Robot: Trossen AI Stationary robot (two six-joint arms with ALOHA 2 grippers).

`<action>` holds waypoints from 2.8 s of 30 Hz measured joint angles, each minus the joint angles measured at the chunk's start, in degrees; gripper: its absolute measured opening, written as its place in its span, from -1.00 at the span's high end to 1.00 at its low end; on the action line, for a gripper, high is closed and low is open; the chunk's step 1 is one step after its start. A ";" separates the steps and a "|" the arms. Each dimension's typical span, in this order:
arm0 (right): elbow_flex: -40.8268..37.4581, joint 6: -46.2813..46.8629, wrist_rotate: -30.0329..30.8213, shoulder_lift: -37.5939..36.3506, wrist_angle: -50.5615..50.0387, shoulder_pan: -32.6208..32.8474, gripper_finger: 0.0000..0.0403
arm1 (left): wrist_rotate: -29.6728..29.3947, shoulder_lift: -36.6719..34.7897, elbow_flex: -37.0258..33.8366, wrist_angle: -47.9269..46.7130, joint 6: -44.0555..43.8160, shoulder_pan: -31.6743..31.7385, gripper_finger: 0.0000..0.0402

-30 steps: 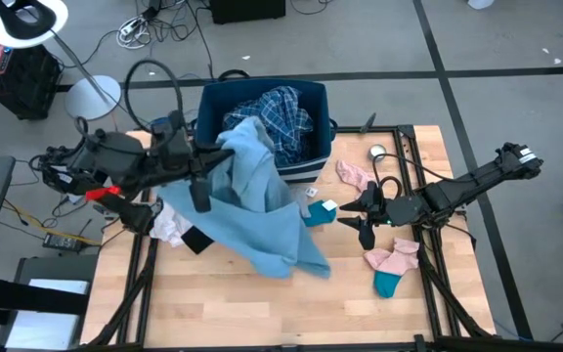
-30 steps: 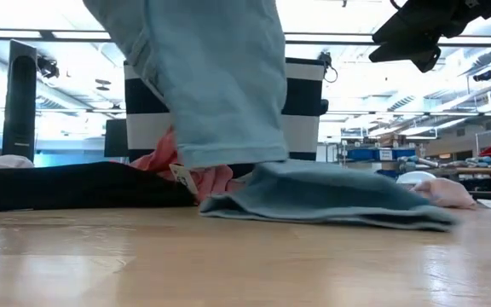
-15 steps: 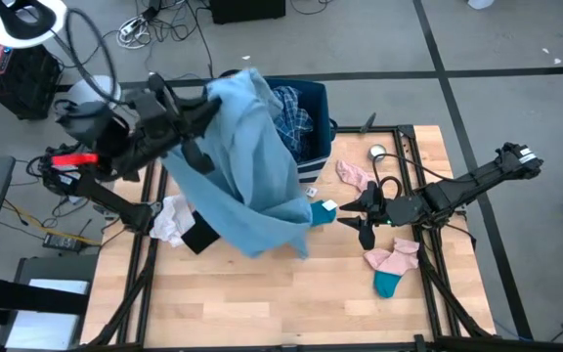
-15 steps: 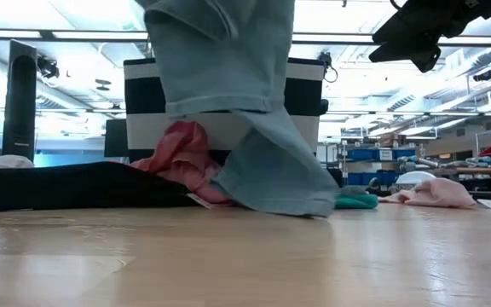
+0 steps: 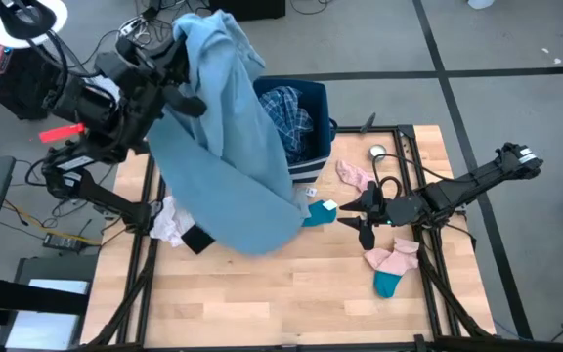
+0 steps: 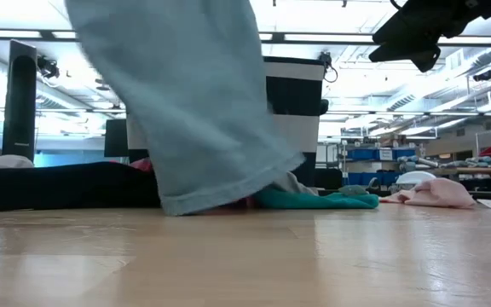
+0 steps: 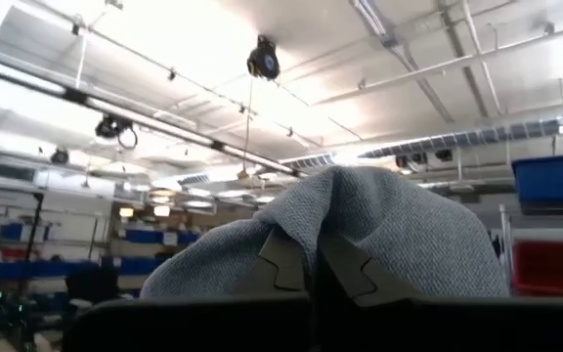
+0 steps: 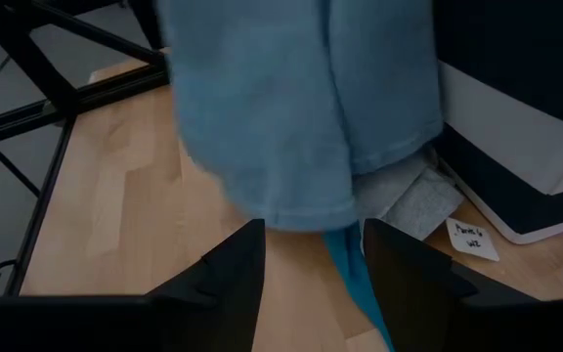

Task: Sort clothes
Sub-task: Put the blue jeans into the blue bin

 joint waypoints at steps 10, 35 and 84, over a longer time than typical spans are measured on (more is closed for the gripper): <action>0.00 -0.81 0.00 0.02 0.02 -0.10 0.13 | 7.13 8.91 6.93 -14.51 -0.04 9.36 1.00; 0.02 -0.63 0.00 0.02 0.00 -0.10 0.13 | 11.30 22.90 8.97 -82.70 -25.94 22.36 0.95; 0.02 -0.82 0.00 0.00 -0.03 -0.10 0.13 | 26.49 37.47 25.28 -90.78 -27.26 22.34 0.39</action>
